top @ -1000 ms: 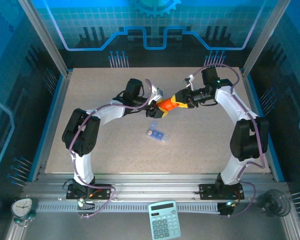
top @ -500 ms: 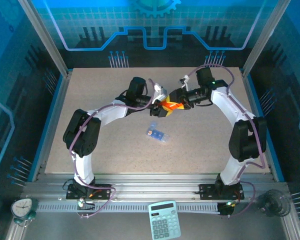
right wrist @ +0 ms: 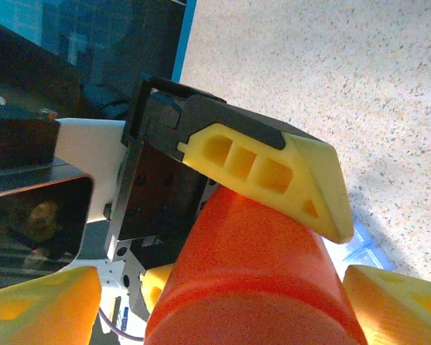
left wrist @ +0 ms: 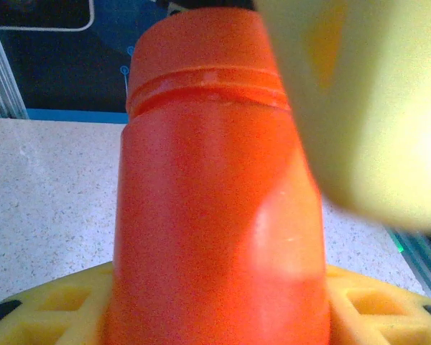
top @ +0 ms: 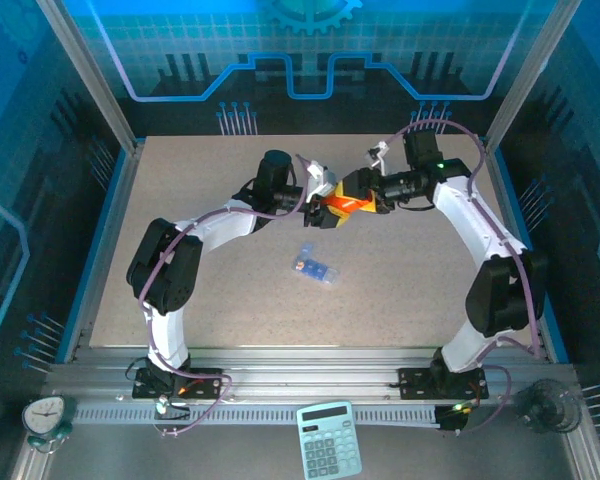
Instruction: Sort the pills into containers
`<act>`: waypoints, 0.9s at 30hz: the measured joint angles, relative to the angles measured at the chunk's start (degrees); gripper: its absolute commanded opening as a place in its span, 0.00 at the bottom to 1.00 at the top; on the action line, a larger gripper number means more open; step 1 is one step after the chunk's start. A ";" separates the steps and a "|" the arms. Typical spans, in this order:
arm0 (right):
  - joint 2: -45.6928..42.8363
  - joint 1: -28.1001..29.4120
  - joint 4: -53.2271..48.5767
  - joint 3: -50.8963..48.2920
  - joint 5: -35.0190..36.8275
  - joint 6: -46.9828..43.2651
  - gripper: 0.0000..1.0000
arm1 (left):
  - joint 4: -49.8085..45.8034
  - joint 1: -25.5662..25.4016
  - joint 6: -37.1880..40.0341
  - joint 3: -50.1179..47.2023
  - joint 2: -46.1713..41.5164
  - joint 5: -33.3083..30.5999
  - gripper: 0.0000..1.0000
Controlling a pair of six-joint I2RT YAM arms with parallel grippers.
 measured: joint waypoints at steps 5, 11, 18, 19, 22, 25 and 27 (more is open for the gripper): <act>-2.01 -2.49 1.77 -0.26 -0.13 1.09 0.95 | 3.39 0.17 -2.36 -1.01 0.00 0.00 0.12; -4.96 -6.29 3.72 -0.33 -1.40 2.71 0.95 | 9.79 0.74 -7.30 -3.76 0.00 -0.20 0.12; -11.21 -10.19 13.29 -7.56 -1.57 9.44 0.91 | 23.69 1.09 -17.86 -8.37 0.00 -2.23 0.12; -12.35 -10.54 15.89 -9.86 -1.31 11.17 0.90 | 25.57 1.09 -19.30 -8.96 0.00 -2.67 0.13; -15.23 -11.15 24.35 -16.96 0.02 16.35 0.89 | 31.54 1.09 -23.87 -11.10 0.00 -4.20 0.12; -16.79 -11.15 31.45 -21.73 2.29 20.26 0.88 | 37.03 1.09 -28.13 -13.14 0.00 -6.03 0.12; -17.99 -10.97 35.91 -24.09 4.74 21.99 0.88 | 41.07 1.07 -31.34 -14.51 0.00 -7.32 0.12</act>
